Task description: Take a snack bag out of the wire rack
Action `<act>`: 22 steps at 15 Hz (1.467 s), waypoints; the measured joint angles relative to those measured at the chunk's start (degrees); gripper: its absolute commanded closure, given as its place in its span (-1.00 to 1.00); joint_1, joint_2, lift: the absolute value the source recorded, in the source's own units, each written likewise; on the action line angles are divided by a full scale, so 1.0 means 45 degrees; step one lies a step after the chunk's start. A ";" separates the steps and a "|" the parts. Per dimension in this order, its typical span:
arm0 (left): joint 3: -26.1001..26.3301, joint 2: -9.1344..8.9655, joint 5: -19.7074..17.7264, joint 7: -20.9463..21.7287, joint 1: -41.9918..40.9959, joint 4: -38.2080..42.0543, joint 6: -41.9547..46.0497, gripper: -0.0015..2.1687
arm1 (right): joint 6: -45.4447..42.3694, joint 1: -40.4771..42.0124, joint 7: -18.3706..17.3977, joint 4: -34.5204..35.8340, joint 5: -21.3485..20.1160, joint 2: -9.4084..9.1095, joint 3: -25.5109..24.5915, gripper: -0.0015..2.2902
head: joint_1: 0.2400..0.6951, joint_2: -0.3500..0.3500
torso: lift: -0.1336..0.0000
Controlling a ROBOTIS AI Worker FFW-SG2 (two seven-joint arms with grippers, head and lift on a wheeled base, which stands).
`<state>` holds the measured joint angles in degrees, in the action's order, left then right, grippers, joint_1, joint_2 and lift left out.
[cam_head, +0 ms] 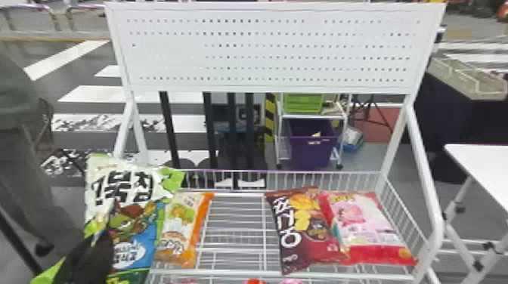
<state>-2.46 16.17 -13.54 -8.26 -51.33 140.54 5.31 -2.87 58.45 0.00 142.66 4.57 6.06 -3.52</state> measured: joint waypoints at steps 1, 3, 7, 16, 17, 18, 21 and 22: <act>0.0000 0.0000 0.0001 0.0000 0.0001 0.0000 0.0000 0.98 | -0.0003 0.0000 0.0000 0.0004 0.0000 0.0000 0.0000 -0.93 | 0.14 0.00 | 1.00; 0.0000 0.0000 0.0001 0.0000 0.0002 0.0004 0.0000 0.98 | -0.0003 -0.0002 0.0000 0.0003 0.0000 0.0000 0.0000 -0.93 | 0.14 0.00 | 1.00; 0.0000 0.0000 0.0001 -0.0001 0.0002 0.0005 0.0000 0.98 | -0.0034 -0.0043 0.0000 -0.0019 0.0000 0.0000 0.0000 -0.93 | 0.14 0.00 | 1.00; 0.0266 -0.0097 0.0146 0.0058 -0.0025 0.0020 0.0054 0.98 | 0.2296 -0.5081 -0.0326 -0.3668 0.0429 0.0724 0.1582 -0.92 | 0.14 0.00 | 1.00; 0.0286 -0.0088 0.0173 0.0058 -0.0043 0.0020 0.0045 0.98 | 0.2516 -0.6036 -0.0382 -0.4360 0.0542 0.0768 0.1934 -0.92 | 0.14 0.00 | 1.00; 0.0291 -0.0083 0.0186 0.0058 -0.0056 0.0020 0.0045 0.98 | 0.2838 -0.6852 -0.0513 -0.4913 0.0643 0.0798 0.2213 -0.92 | 0.14 0.00 | 1.00; 0.0284 -0.0089 0.0196 0.0075 -0.0106 0.0051 0.0047 0.98 | 0.5134 -0.9626 -0.0986 -0.6685 0.0981 0.0974 0.3141 -0.92 | 0.14 0.00 | 1.00; 0.0286 -0.0095 0.0197 0.0076 -0.0105 0.0056 0.0046 0.98 | 0.5889 -1.0586 -0.1018 -0.7406 0.1210 0.0993 0.3446 -0.92 | 0.14 0.00 | 1.00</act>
<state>-1.17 15.74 -12.65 -7.91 -51.81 140.79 5.52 23.63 10.81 -4.58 109.33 10.01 10.53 11.99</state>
